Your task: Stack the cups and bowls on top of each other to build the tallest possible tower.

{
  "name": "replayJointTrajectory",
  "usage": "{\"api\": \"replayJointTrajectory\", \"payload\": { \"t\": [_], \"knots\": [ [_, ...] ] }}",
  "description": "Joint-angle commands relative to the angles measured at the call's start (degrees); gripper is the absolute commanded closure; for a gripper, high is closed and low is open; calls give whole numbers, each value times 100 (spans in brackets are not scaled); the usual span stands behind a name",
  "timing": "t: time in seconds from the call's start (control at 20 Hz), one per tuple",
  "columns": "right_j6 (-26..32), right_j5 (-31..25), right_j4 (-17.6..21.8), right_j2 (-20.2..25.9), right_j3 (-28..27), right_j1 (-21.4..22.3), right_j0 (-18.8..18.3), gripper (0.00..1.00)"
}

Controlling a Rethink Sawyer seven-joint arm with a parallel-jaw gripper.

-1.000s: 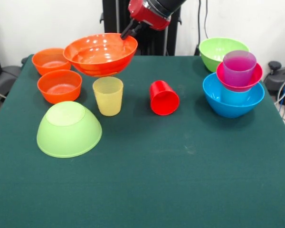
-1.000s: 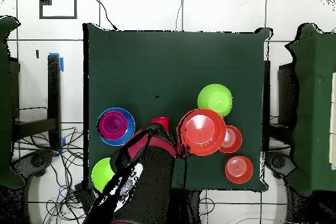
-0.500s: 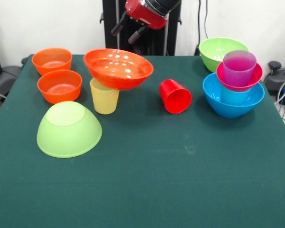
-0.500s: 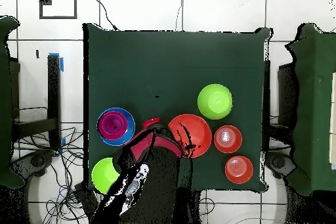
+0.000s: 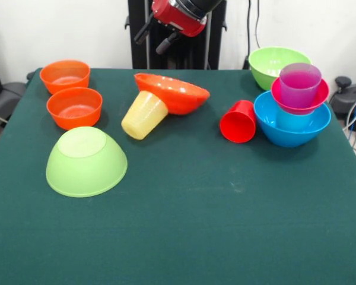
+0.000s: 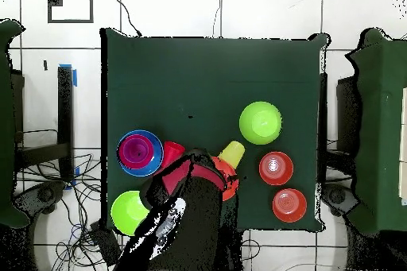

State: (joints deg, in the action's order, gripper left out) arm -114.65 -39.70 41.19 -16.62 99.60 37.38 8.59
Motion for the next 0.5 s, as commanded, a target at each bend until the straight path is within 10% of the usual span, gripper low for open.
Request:
{"api": "replayJointTrajectory", "payload": {
  "t": [0.05, 0.5],
  "knots": [
    [-55, 98, -111, 650, -190, -128, -39, 0],
    [-25, 56, -130, 668, -200, -138, -52, 0]
  ]
}}
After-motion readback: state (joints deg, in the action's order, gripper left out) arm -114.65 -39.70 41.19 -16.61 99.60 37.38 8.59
